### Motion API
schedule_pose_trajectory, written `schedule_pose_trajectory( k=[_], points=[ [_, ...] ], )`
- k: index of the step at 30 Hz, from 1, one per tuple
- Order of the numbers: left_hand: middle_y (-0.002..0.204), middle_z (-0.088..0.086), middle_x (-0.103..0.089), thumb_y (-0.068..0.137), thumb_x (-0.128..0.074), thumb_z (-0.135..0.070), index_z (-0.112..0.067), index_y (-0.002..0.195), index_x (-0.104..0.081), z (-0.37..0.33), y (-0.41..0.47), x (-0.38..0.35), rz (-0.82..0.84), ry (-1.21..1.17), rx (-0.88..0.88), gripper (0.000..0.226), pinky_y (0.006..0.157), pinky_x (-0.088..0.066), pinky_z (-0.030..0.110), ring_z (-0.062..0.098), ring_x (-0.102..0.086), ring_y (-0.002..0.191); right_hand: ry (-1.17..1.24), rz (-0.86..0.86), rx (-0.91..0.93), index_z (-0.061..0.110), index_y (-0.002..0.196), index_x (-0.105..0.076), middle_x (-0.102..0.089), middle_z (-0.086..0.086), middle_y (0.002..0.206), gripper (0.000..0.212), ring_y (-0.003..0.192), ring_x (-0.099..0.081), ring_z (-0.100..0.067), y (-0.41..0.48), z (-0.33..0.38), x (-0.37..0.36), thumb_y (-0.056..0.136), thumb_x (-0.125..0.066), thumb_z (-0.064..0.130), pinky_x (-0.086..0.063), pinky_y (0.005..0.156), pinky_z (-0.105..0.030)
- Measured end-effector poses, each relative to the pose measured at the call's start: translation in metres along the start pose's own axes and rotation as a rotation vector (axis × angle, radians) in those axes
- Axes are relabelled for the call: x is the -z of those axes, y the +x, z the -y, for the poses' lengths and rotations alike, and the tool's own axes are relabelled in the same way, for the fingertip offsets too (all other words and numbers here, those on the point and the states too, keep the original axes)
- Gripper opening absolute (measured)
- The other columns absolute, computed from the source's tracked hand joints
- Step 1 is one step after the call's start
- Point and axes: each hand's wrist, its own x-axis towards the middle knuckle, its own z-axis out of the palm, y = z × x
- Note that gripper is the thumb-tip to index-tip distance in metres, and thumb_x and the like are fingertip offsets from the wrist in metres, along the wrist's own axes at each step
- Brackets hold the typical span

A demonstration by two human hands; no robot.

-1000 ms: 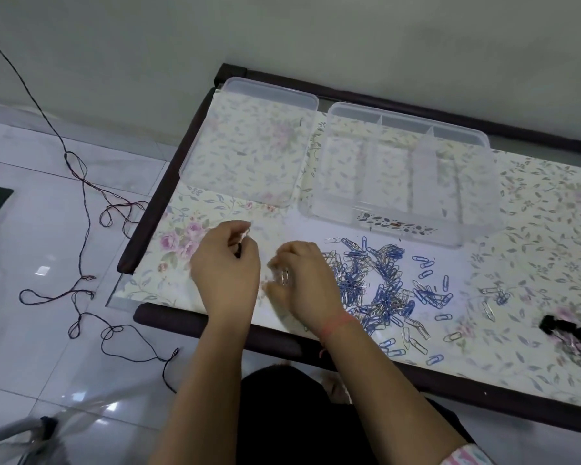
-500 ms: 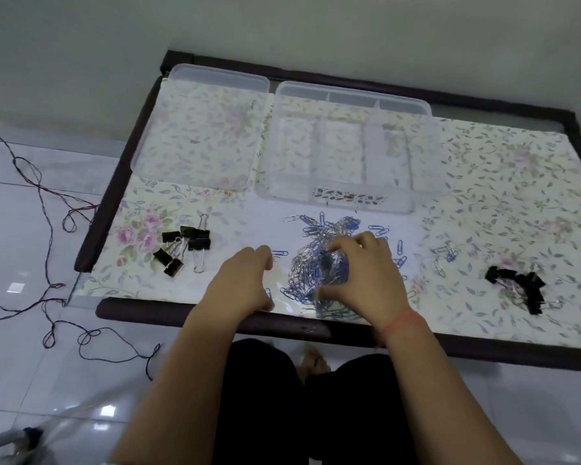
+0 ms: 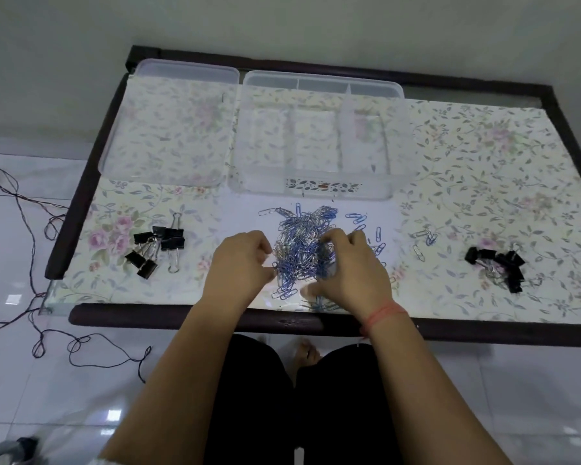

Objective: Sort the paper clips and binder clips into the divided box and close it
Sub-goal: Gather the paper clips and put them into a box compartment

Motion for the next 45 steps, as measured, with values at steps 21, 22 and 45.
schedule_pose_trajectory(
  k=[21,22,45],
  points=[
    [0.091,-0.001,-0.060,0.067,-0.061,-0.006,-0.021,0.086,-0.058,-0.032,-0.024,-0.022,0.026,0.226,-0.114,0.024,0.064,-0.035,0.028,0.023,-0.055,0.083,0.089,-0.128,-0.113,0.019,0.108,-0.048,-0.044,-0.008,0.109,0.071,0.100,-0.049,-0.027,-0.005,-0.034,0.017,0.050,-0.088,0.034,-0.043,0.075,-0.033],
    [0.091,-0.001,-0.060,0.067,-0.060,-0.006,-0.020,0.086,-0.058,-0.033,-0.026,-0.024,0.019,0.221,-0.117,0.024,0.064,-0.036,0.028,0.023,-0.055,0.083,0.056,-0.067,-0.134,0.020,0.110,-0.047,-0.044,-0.008,0.109,0.074,0.101,-0.049,-0.028,-0.008,-0.038,0.021,0.049,-0.089,0.034,-0.041,0.075,-0.032],
    [0.094,0.005,-0.061,0.074,-0.062,-0.007,-0.019,0.095,-0.071,-0.047,-0.022,-0.040,-0.017,0.147,-0.169,0.026,0.072,-0.038,0.026,0.025,-0.058,0.088,0.295,-0.052,-0.245,0.021,0.075,-0.058,-0.060,0.004,0.071,0.029,0.070,-0.057,-0.015,-0.008,-0.041,0.008,0.060,-0.077,0.004,-0.035,0.052,-0.008]
  ],
)
